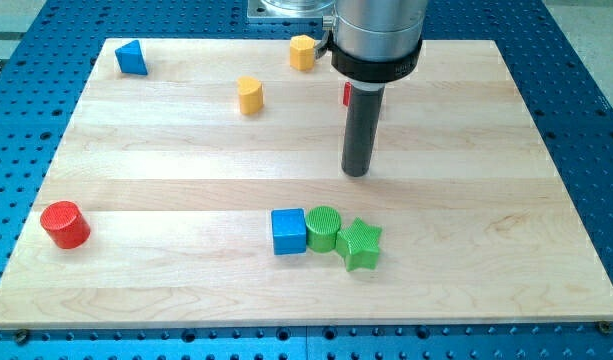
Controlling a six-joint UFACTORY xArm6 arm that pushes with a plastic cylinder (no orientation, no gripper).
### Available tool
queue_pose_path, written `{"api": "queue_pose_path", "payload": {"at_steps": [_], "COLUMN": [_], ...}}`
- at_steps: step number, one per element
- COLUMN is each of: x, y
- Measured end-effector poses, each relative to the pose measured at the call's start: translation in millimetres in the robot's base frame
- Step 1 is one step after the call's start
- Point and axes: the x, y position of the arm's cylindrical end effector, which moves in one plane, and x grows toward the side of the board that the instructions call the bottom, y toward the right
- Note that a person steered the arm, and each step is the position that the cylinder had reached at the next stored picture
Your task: Slightly move the green star upwards
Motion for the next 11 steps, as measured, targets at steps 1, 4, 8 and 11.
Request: {"api": "queue_pose_path", "payload": {"at_steps": [1, 4, 8, 11], "x": [-7.5, -1.9, 176.1, 75.1], "y": [-0.6, -49.5, 28.2, 41.2]}}
